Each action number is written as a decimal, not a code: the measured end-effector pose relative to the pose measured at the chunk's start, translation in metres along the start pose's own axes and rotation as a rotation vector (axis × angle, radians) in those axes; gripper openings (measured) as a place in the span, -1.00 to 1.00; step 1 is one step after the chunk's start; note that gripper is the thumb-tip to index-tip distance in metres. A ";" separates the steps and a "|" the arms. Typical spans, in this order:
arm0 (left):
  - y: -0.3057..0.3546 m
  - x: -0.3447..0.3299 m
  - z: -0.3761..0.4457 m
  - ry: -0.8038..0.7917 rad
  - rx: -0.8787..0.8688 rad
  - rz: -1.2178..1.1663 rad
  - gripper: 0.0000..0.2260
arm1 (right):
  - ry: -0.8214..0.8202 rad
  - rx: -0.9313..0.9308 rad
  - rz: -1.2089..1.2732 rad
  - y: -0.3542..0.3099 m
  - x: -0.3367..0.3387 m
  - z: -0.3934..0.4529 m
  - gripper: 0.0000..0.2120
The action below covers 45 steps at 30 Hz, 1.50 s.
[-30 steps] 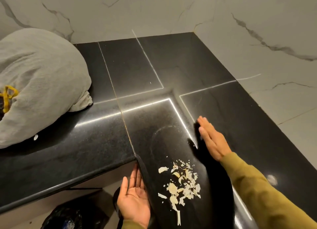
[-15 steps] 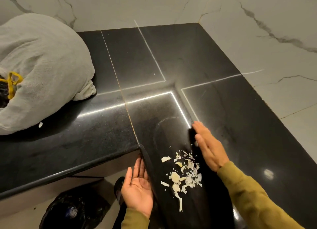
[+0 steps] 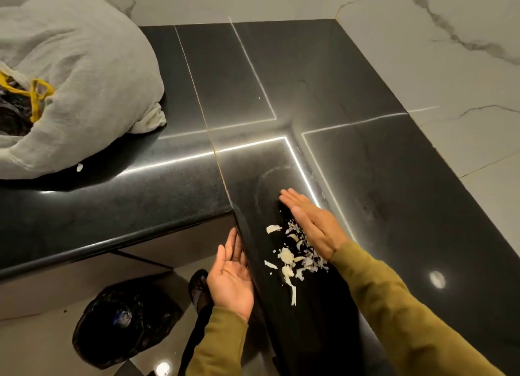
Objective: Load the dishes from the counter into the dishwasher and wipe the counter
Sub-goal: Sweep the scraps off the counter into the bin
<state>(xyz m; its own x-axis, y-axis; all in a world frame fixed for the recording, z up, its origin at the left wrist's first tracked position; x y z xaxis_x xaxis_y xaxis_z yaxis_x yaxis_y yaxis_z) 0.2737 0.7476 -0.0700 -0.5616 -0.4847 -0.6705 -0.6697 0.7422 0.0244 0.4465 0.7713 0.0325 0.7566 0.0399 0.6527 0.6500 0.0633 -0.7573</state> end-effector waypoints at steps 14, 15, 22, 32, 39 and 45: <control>-0.009 0.008 -0.010 -0.040 -0.027 0.026 -0.57 | 0.029 -0.363 -0.516 -0.006 -0.019 -0.142 0.03; -0.009 0.009 -0.009 -0.045 -0.030 0.026 -0.57 | -0.025 -0.361 -0.575 -0.012 -0.033 -0.143 0.12; -0.010 0.009 -0.007 -0.061 -0.052 0.046 -0.56 | 0.029 -0.467 -0.588 -0.012 -0.038 -0.103 0.24; -0.008 0.010 -0.003 -0.067 -0.082 0.037 -0.56 | 0.157 -0.277 -0.479 0.000 -0.020 -0.054 -0.12; -0.001 0.012 0.009 -0.037 -0.112 0.009 -0.57 | 0.178 -0.237 -0.413 -0.017 -0.048 -0.044 -0.32; -0.002 0.016 0.017 -0.040 -0.099 0.025 -0.59 | 0.172 -0.180 -0.382 -0.043 -0.072 -0.035 -0.34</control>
<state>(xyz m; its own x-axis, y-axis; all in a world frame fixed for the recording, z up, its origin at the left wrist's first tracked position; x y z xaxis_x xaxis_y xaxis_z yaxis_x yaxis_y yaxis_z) 0.2741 0.7464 -0.0935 -0.5597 -0.4464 -0.6982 -0.7020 0.7031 0.1132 0.3663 0.7306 0.0173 0.4514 -0.1200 0.8842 0.8752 -0.1338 -0.4649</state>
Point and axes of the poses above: each hand's wrist, its own z-axis towards the middle knuckle, its own x-axis out of the back of the hand, y = z × x, the point moved 10 cm from there along z, towards the middle knuckle, and after that the axes turned 14 degrees about x, right-handed, at the moved point
